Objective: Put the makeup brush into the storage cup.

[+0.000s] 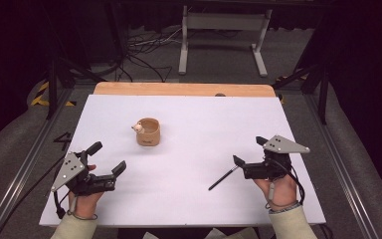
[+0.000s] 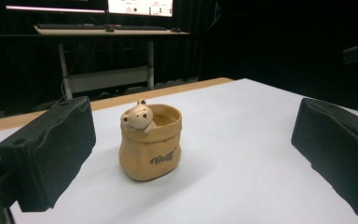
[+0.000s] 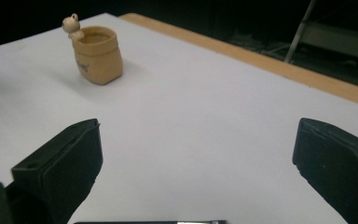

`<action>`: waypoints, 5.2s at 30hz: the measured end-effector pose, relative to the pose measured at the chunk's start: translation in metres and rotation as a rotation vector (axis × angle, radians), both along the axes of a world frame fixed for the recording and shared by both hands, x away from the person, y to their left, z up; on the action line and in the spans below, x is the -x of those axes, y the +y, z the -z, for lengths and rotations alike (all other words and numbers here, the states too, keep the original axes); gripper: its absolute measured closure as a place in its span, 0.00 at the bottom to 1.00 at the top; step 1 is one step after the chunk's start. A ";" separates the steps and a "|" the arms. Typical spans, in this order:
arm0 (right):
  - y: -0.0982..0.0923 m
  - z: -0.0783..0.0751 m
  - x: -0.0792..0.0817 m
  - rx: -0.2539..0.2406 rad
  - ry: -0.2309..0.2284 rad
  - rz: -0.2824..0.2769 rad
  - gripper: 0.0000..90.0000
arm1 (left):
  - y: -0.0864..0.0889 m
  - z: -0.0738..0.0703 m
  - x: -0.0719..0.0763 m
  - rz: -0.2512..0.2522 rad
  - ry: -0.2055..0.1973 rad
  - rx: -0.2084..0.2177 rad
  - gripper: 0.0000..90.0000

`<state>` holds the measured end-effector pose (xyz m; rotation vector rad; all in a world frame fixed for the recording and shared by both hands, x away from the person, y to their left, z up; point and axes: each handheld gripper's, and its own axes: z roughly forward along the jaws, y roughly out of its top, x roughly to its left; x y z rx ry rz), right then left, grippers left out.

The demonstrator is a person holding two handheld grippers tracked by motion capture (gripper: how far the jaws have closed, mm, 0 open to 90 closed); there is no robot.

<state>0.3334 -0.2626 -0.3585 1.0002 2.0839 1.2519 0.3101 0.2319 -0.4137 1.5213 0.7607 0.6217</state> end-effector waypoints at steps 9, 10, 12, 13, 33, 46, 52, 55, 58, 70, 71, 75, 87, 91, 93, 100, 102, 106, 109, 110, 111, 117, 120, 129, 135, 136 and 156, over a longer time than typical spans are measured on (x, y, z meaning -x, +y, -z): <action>0.009 -0.014 -0.016 0.122 0.259 -0.009 0.06 | 0.000 0.002 0.001 -0.005 0.017 -0.008 0.00; 0.009 -0.015 -0.017 0.128 0.276 -0.006 0.06 | 0.000 0.002 0.001 -0.005 0.015 -0.012 0.00; 0.010 -0.016 -0.018 0.140 0.309 0.000 0.06 | 0.000 0.001 0.002 -0.004 0.013 -0.011 0.00; 0.011 -0.018 -0.019 0.163 0.328 0.004 0.06 | 0.001 0.001 0.002 -0.005 0.014 -0.011 0.00; 0.029 -0.013 -0.035 0.240 0.546 0.007 0.08 | -0.001 0.004 0.004 0.035 0.034 -0.009 0.00; 0.042 0.000 -0.043 0.286 0.624 0.042 0.07 | -0.007 0.004 0.001 0.067 0.017 -0.056 0.00; 0.044 0.006 -0.042 0.304 0.675 0.045 0.06 | -0.010 0.005 -0.002 0.073 0.020 -0.065 0.00; 0.045 0.009 -0.042 0.333 0.698 0.040 0.06 | -0.012 0.005 -0.002 0.075 0.018 -0.067 0.00; 0.048 0.013 -0.042 0.356 0.721 0.039 0.07 | -0.013 0.005 -0.001 0.085 0.014 -0.070 0.00; 0.055 0.027 -0.050 0.396 0.815 0.010 0.07 | -0.007 0.008 0.005 0.080 0.034 -0.087 0.00; 0.055 0.029 -0.051 0.397 0.828 0.011 0.07 | -0.007 0.008 0.006 0.079 0.032 -0.083 0.00; 0.051 0.032 -0.054 0.387 0.851 0.013 0.07 | -0.005 0.008 0.007 0.076 0.031 -0.084 0.00; 0.047 0.043 -0.061 0.368 0.913 0.020 0.07 | -0.006 0.010 0.006 0.083 0.047 -0.080 0.00; 0.046 0.049 -0.062 0.359 0.933 0.017 0.07 | -0.008 0.011 0.005 0.089 0.052 -0.083 0.00; 0.046 0.052 -0.063 0.350 0.946 0.019 0.07 | -0.009 0.012 0.005 0.092 0.052 -0.083 0.00; 0.048 0.053 -0.066 0.339 0.955 0.010 0.07 | -0.009 0.012 0.005 0.089 0.053 -0.087 0.00; 0.048 0.054 -0.067 0.340 0.958 0.016 0.07 | -0.009 0.012 0.005 0.086 0.052 -0.086 0.00; 0.048 0.055 -0.069 0.342 0.961 0.029 0.07 | -0.009 0.012 0.005 0.085 0.055 -0.090 0.00; 0.049 0.057 -0.071 0.344 0.968 0.033 0.07 | -0.010 0.013 0.005 0.088 0.056 -0.093 0.00; 0.050 0.057 -0.072 0.343 0.968 0.032 0.07 | -0.010 0.013 0.005 0.087 0.056 -0.094 0.00; 0.050 0.057 -0.072 0.343 0.968 0.032 0.07 | -0.010 0.013 0.005 0.087 0.056 -0.094 0.00; 0.055 0.058 -0.077 0.361 0.967 0.039 0.07 | -0.010 0.013 0.004 0.087 0.056 -0.089 0.00; 0.058 0.059 -0.078 0.371 0.966 0.043 0.08 | -0.010 0.013 0.004 0.087 0.056 -0.089 0.00; 0.063 0.061 -0.081 0.397 0.957 0.064 0.08 | -0.011 0.013 0.004 0.079 0.063 -0.102 0.00; 0.068 0.063 -0.081 0.441 0.941 0.091 0.08 | -0.011 0.013 0.004 0.078 0.065 -0.103 0.00; 0.068 0.063 -0.081 0.441 0.941 0.091 0.08 | -0.011 0.013 0.004 0.078 0.065 -0.103 0.00; 0.077 0.064 -0.074 0.572 0.891 0.147 0.46 | -0.012 0.014 0.003 0.076 0.069 -0.107 0.00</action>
